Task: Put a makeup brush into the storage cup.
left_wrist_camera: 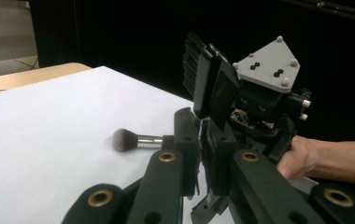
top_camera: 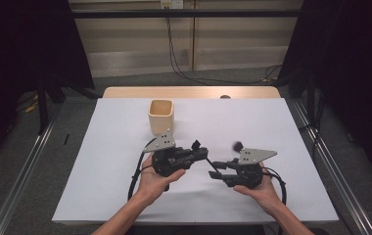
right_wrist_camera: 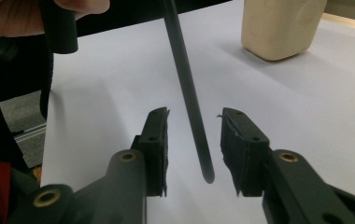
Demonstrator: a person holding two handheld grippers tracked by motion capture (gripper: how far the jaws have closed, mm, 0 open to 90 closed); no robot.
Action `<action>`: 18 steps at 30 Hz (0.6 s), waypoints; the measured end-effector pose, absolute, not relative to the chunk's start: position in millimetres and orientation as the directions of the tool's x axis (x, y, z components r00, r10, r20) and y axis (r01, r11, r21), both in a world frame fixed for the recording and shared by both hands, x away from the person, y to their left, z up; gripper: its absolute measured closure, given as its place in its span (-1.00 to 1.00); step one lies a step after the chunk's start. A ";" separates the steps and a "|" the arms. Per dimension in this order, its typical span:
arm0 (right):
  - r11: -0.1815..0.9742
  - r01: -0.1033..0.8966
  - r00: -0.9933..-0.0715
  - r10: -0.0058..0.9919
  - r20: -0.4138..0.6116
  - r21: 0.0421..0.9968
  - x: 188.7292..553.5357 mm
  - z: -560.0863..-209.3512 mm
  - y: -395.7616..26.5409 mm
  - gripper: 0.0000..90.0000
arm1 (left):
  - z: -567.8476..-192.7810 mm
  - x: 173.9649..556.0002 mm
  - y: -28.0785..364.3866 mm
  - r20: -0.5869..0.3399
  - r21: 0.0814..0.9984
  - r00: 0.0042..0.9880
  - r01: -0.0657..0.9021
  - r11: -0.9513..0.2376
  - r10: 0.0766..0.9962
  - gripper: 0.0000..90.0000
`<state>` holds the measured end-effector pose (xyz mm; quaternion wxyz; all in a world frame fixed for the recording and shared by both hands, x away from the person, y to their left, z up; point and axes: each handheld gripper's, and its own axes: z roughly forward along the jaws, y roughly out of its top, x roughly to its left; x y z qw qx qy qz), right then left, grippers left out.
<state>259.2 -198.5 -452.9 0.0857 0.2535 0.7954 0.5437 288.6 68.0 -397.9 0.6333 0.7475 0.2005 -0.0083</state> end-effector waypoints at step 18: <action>0.204 0.346 -0.813 0.552 0.184 0.916 260.6 -446.5 -207.2 -0.85 | -397.5 293.6 74.6 -0.277 0.935 0.912 0.328 -0.133 0.303 0.90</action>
